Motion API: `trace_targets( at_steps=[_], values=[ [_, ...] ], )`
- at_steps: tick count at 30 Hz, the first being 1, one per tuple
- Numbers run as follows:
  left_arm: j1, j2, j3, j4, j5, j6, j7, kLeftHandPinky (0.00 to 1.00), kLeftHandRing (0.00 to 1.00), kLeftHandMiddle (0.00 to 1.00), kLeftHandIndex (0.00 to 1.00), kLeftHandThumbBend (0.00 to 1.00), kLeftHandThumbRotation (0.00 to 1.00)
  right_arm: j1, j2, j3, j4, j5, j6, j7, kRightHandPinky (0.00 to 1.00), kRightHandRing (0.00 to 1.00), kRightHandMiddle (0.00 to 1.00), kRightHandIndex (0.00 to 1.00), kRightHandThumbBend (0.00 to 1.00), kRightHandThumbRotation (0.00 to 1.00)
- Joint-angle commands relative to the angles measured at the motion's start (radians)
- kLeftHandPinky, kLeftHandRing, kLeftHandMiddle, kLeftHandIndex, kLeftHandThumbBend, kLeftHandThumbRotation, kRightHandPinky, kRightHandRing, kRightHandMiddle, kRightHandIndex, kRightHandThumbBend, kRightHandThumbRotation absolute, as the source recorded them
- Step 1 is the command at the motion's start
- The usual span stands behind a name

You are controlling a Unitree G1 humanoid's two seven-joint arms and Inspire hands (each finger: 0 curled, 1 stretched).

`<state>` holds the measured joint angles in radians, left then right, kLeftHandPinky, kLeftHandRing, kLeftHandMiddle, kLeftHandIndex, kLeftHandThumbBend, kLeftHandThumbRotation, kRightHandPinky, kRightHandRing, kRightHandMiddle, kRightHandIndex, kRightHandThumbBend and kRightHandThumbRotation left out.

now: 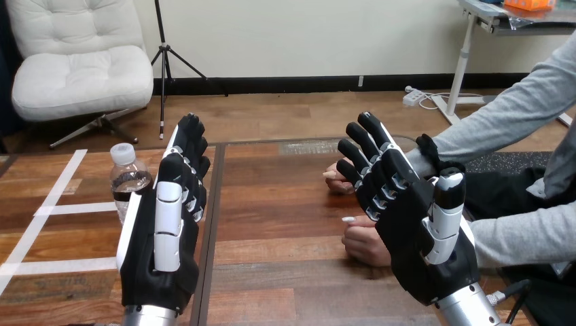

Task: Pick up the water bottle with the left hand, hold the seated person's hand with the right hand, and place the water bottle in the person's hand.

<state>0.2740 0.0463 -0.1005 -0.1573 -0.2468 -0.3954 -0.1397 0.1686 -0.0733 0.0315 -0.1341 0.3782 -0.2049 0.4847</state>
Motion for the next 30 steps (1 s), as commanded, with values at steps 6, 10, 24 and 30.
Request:
trace_targets(
  at_steps=[6,10,24,30],
  values=[
    [0.049,-0.034,-0.006,-0.048,-0.005,-0.010,0.004,1.00,1.00,0.98,0.97,0.69,0.97,-0.064,0.012,-0.001,-0.008,0.004,-0.021,0.001,1.00,1.00,1.00,1.00,1.00,1.00],
    [0.050,-0.028,-0.008,-0.051,-0.010,-0.003,-0.001,1.00,1.00,0.98,0.97,0.70,0.94,-0.062,0.012,-0.001,-0.008,0.004,-0.022,0.002,1.00,1.00,1.00,1.00,1.00,1.00],
    [0.041,0.001,-0.004,-0.046,0.012,-0.023,-0.016,1.00,1.00,0.99,0.99,0.81,0.80,-0.057,0.007,-0.001,-0.013,0.004,-0.019,0.004,1.00,1.00,1.00,1.00,1.00,1.00],
    [0.018,0.020,0.020,-0.069,-0.003,-0.007,-0.019,1.00,1.00,1.00,1.00,0.88,0.79,-0.056,0.007,-0.002,-0.014,0.006,-0.018,0.005,1.00,1.00,1.00,1.00,1.00,1.00]
  ],
)
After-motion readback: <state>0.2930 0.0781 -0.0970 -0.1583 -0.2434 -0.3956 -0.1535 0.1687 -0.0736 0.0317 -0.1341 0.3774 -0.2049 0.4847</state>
